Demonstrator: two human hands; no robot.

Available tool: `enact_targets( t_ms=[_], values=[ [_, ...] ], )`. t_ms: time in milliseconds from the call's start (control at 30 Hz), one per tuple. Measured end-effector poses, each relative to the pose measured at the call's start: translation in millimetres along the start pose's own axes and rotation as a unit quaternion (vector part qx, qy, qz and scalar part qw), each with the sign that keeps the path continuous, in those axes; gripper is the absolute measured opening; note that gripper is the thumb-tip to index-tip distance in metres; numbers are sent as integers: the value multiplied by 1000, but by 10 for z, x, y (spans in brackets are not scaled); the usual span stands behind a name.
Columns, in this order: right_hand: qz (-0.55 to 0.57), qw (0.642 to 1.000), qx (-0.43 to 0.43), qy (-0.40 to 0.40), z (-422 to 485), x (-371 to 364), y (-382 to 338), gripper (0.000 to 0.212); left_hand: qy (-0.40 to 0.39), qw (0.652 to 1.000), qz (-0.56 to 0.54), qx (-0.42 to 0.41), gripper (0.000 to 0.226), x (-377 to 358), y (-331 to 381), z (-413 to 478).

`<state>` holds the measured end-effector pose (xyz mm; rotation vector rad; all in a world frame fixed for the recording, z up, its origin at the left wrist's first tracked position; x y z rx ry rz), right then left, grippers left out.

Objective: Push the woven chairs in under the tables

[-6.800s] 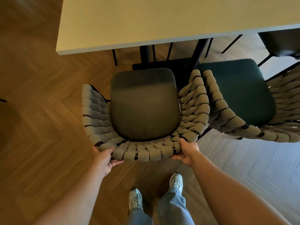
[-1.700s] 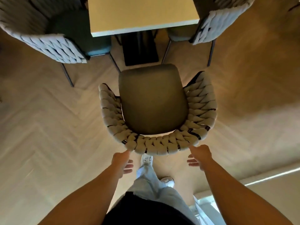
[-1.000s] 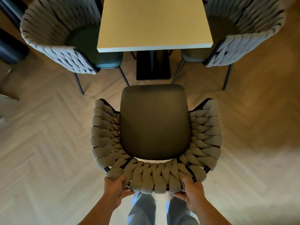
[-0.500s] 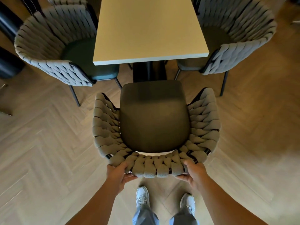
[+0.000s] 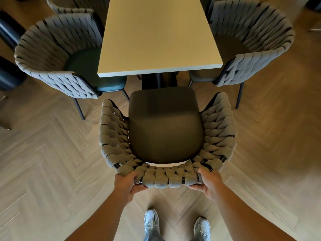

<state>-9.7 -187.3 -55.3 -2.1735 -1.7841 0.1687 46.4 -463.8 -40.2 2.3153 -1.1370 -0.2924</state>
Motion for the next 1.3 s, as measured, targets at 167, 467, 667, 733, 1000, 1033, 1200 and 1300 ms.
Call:
enact_targets(
  t_ms=[167, 467, 667, 733, 1000, 1033, 1200, 1300],
  values=[
    [-10, 1000, 13, -19, 37, -83, -225, 23, 5, 1000, -1, -7, 28, -91, 119, 104],
    [1, 1000, 10, -10, 64, -102, -206, 27, 6, 1000, 18, 7, 24, -125, 212, 145],
    [2, 999, -3, -35, 81, -317, -200, 24, 28, 999, 42, -3, 27, 40, 389, 296],
    [-1, 999, -5, -35, 87, -337, -195, 24, 25, 999, 41, 2, 31, 59, 394, 326],
    [-18, 999, -2, -27, 4, -184, -130, 26, -1, 998, 60, 9, 6, -25, 305, 177],
    [-42, 999, 2, -20, -30, -169, -126, 25, -4, 998, 65, 5, 7, -24, 304, 168],
    [-180, 983, 35, 31, -309, -89, -220, 33, -39, 994, 97, 11, 25, 4, 424, -51],
    [-269, 960, 59, 48, -589, -80, -362, 33, -43, 994, 101, 0, 37, 110, 529, -208]
  ],
)
Point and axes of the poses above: each hand's wrist, its own z-axis towards the middle knuckle, its own x-axis out of the back of the hand, y = z × x, the point moved 3 cm from there along z, towards the middle knuckle, and after that the axes turned 4 degrees about -x, right-handed, at the moved point
